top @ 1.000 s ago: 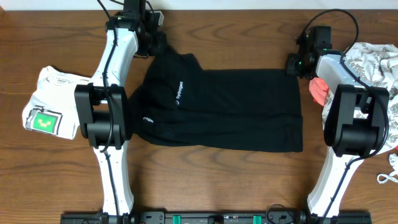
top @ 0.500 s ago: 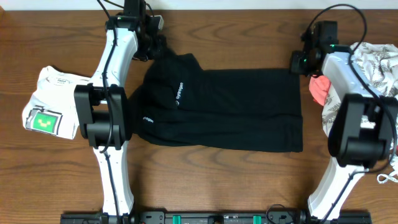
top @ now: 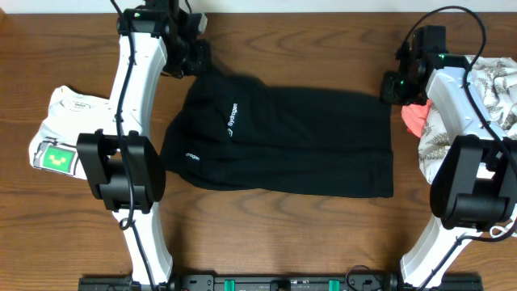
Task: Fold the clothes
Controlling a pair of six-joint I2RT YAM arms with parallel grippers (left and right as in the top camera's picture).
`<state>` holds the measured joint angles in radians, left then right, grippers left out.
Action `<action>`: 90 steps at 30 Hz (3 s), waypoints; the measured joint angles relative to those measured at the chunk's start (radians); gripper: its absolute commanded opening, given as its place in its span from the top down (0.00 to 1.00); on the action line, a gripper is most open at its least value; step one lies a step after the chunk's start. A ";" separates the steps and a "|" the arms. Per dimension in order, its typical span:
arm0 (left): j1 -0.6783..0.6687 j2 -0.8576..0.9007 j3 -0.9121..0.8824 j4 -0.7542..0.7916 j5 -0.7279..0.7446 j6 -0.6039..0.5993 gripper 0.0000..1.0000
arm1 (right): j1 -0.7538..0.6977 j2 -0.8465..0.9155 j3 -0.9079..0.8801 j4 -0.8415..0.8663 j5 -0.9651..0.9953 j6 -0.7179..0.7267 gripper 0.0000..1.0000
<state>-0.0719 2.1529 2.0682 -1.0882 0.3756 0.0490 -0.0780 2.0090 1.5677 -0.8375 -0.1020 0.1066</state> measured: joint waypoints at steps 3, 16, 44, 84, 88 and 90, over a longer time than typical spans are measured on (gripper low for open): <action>0.000 0.000 0.000 -0.029 -0.002 0.000 0.94 | 0.000 0.000 0.000 -0.053 -0.013 0.000 0.99; 0.019 0.000 0.000 -0.183 -0.116 0.000 0.94 | -0.061 -0.145 0.000 -0.146 -0.041 0.000 0.99; 0.070 0.000 -0.111 -0.370 -0.143 -0.001 0.94 | -0.064 -0.164 -0.024 -0.386 -0.047 0.000 0.99; 0.001 -0.104 -0.150 -0.004 -0.026 -0.052 0.39 | 0.152 -0.164 -0.126 -0.281 -0.189 -0.066 0.82; -0.018 -0.075 -0.150 0.031 -0.018 -0.053 0.38 | 0.166 -0.164 -0.177 -0.233 -0.163 -0.051 0.82; -0.020 -0.055 -0.150 0.045 -0.016 -0.053 0.38 | 0.166 -0.164 -0.214 -0.197 -0.153 -0.042 0.82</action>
<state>-0.0917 2.0983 1.9182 -1.0435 0.3599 -0.0040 0.0875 1.8446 1.3537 -1.0348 -0.2546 0.0647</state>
